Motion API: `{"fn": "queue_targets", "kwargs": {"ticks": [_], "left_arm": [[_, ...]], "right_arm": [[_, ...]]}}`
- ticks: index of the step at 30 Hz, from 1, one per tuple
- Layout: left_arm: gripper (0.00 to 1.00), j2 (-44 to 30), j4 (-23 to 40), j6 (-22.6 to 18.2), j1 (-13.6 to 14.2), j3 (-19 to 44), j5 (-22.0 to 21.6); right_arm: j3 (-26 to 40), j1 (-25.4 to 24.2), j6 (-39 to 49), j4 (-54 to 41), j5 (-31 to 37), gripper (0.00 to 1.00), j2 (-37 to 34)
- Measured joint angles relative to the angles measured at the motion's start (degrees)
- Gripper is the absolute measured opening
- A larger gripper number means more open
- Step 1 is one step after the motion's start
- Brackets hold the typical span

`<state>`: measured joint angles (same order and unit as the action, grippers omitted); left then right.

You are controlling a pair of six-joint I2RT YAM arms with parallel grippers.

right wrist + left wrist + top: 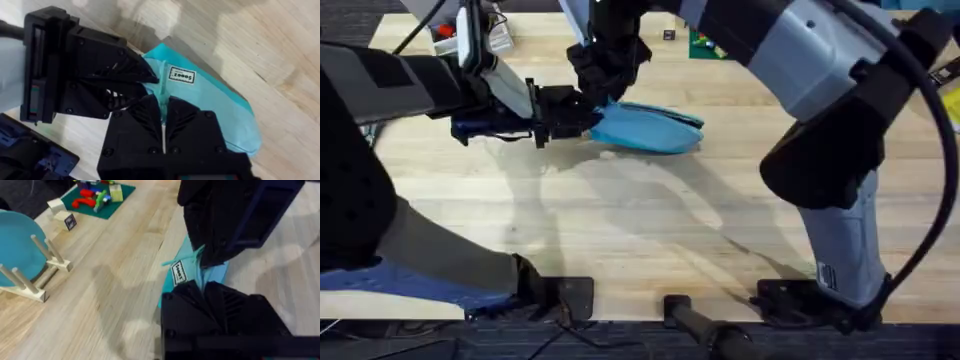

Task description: Unzip the bag, pick up the pens from the table one at a time and place them inside, then zip the bag closed.

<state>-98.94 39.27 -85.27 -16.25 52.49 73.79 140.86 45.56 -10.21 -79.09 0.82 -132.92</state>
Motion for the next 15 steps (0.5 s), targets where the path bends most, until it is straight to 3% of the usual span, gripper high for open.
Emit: {"fn": "queue_targets", "kwargs": {"ticks": [6, 15], "left_arm": [[0.041, 0.00, 0.17, 0.00, 0.15, 0.00, 1.80], [0.041, 0.00, 0.39, 0.00, 0.04, -0.02, -0.41]], "right_arm": [[3.17, -0.16, 0.04, -3.10, 0.64, 0.031, 0.00], [4.54, -1.77, 0.00, -6.62, 1.48, 0.031, 0.00]]}}
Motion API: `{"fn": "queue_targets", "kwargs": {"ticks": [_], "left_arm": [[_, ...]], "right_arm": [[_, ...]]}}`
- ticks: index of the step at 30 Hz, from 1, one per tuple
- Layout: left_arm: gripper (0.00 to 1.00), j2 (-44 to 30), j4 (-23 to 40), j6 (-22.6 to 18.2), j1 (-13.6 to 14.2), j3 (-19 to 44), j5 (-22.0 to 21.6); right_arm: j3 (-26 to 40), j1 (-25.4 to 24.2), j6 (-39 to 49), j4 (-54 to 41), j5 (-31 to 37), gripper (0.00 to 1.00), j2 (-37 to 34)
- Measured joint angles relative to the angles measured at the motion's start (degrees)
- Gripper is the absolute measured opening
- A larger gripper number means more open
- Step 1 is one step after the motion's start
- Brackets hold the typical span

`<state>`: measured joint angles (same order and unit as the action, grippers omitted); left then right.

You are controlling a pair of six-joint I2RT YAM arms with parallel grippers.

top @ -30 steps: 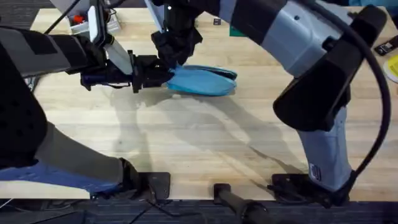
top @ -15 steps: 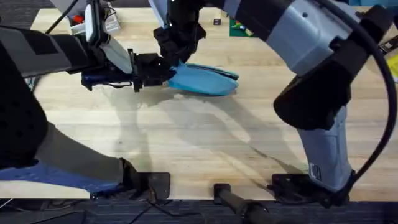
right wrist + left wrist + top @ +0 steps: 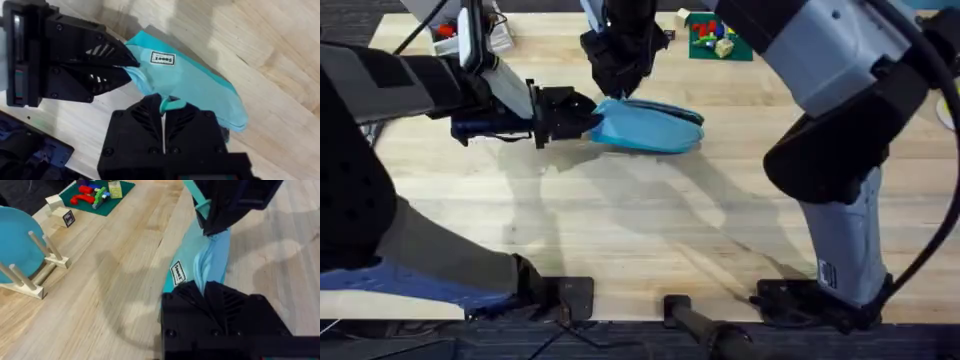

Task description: Unzip the bag, pick up the pens from the table one at a time and place them inside, then zip the bag closed.

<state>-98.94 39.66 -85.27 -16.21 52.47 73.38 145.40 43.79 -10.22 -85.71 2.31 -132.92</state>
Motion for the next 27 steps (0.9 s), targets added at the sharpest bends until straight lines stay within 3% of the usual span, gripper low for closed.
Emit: {"fn": "queue_targets", "kwargs": {"ticks": [15, 27], "left_arm": [[0.042, 0.00, 0.04, 0.00, 0.00, 0.00, -0.20], [0.041, 0.00, -0.02, 0.00, 0.15, -0.37, -3.48]], "right_arm": [[0.56, -0.38, -0.02, -1.60, -0.04, 0.031, -0.62], [1.11, -2.95, -1.99, -2.99, -2.05, 0.033, -4.33]]}}
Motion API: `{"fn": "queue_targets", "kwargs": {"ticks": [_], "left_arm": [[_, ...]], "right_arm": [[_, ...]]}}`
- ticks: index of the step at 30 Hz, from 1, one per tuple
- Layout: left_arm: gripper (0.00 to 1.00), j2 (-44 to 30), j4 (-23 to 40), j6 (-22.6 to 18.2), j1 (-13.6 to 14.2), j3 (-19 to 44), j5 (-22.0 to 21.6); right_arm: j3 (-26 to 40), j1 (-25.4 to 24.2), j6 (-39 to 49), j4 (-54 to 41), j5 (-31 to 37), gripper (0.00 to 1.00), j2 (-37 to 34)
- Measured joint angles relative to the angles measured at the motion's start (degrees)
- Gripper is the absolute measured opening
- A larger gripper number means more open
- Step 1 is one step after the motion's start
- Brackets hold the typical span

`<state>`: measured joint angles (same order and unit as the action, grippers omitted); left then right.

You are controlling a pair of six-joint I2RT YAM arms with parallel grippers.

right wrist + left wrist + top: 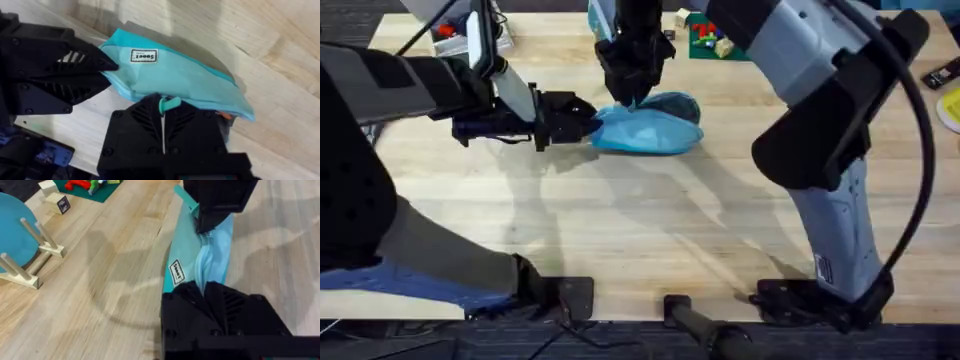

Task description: Unzip the bag, pick up the pens from the table one at a time and place them inside, then zip the bag closed.

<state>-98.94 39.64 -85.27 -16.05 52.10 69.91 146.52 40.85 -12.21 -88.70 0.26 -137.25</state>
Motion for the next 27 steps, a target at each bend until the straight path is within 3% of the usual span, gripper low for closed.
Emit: {"fn": "queue_targets", "kwargs": {"ticks": [27], "left_arm": [[0.042, 0.00, 1.53, 0.00, -1.22, -0.34, -0.43]], "right_arm": [[0.02, -4.68, 1.52, -3.92, 0.27, 0.033, -0.02]]}}
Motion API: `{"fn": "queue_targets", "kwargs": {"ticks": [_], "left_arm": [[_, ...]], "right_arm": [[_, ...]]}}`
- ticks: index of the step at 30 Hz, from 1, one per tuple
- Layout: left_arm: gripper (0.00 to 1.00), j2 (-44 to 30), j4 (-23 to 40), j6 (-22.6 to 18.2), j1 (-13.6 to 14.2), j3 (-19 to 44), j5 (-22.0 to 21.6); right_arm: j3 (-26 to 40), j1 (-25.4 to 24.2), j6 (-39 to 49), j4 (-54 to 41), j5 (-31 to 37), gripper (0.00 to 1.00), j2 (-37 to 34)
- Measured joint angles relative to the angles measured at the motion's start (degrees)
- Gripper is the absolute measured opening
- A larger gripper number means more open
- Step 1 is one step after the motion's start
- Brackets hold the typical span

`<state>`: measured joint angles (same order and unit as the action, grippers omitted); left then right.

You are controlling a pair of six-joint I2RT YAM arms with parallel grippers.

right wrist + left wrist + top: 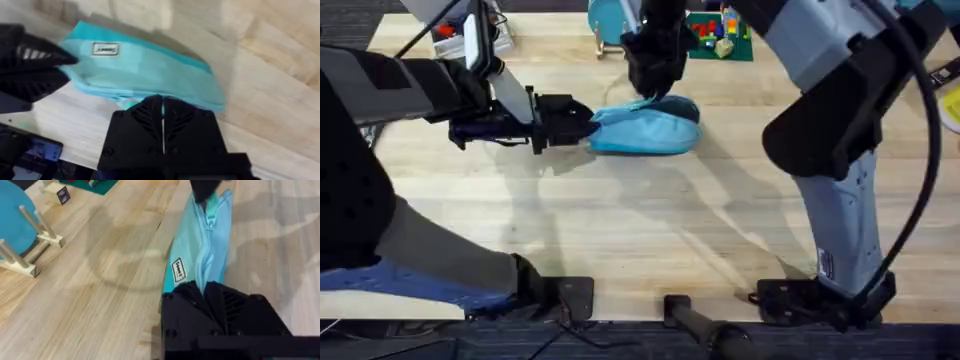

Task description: Unzip the bag, pick up the pens from the table one at a time and place them inside, then zip the bag closed.

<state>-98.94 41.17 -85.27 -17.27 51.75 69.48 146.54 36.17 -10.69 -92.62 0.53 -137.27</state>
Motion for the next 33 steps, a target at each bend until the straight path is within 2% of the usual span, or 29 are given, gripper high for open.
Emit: {"fn": "queue_targets", "kwargs": {"ticks": [9, 20, 33], "left_arm": [[0.042, 0.00, -0.02, 0.00, -1.74, -0.07, -2.19], [0.042, 0.00, -0.02, 0.00, -1.73, -0.07, -2.28], [0.042, 0.00, -0.02, 0.00, -1.73, -0.07, -2.30]], "right_arm": [[-0.02, -7.12, 0.22, 0.00, 3.14, 0.033, 0.00], [-0.02, -6.72, 0.78, 0.00, 4.73, 0.033, 0.00], [-0.02, -11.99, 1.13, -0.02, 6.81, 0.033, 0.02]]}}
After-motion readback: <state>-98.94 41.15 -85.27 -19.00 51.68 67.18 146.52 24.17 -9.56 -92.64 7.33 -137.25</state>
